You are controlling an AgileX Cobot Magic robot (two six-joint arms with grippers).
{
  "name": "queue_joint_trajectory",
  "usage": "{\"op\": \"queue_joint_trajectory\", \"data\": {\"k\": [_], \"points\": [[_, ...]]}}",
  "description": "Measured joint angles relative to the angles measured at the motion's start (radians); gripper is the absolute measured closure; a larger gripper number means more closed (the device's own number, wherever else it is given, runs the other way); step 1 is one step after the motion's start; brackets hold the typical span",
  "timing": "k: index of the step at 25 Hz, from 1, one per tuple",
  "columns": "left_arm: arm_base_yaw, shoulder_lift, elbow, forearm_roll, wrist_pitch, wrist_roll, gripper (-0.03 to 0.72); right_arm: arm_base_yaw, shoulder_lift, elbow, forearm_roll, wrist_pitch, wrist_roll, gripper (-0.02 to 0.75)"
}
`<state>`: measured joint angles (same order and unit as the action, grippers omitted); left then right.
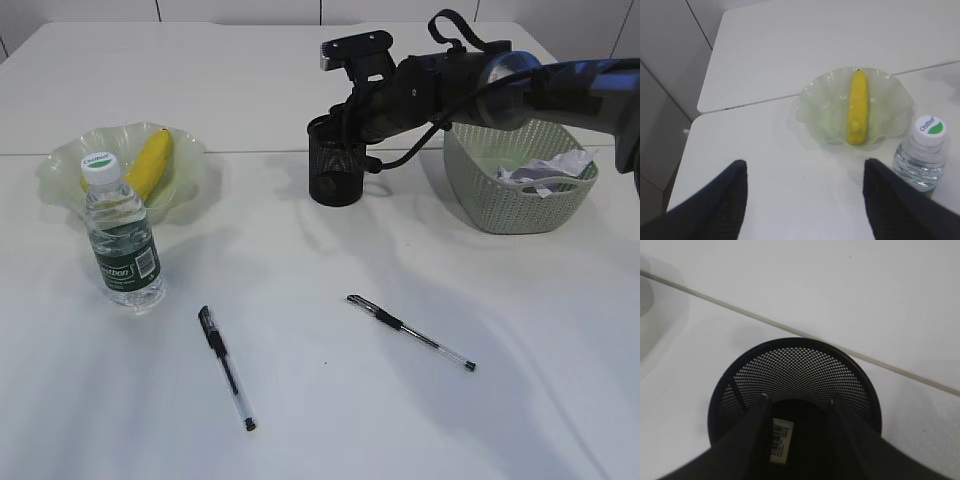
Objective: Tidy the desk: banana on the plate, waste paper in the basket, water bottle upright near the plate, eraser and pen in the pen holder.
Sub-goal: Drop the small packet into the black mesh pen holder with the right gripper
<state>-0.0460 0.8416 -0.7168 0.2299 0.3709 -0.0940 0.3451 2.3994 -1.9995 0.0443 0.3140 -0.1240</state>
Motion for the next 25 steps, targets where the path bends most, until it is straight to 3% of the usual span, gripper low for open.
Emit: {"op": "queue_joint_trajectory", "data": {"k": [5, 25], "points": [[0.0, 0.0, 0.0, 0.0, 0.0, 0.0, 0.171, 0.0, 0.0, -0.017, 0.0, 0.047, -0.002, 0.465], [0.0, 0.0, 0.0, 0.0, -0.013, 0.0, 0.171, 0.0, -0.002, -0.365, 0.033, 0.633, -0.104, 0.463]]}}
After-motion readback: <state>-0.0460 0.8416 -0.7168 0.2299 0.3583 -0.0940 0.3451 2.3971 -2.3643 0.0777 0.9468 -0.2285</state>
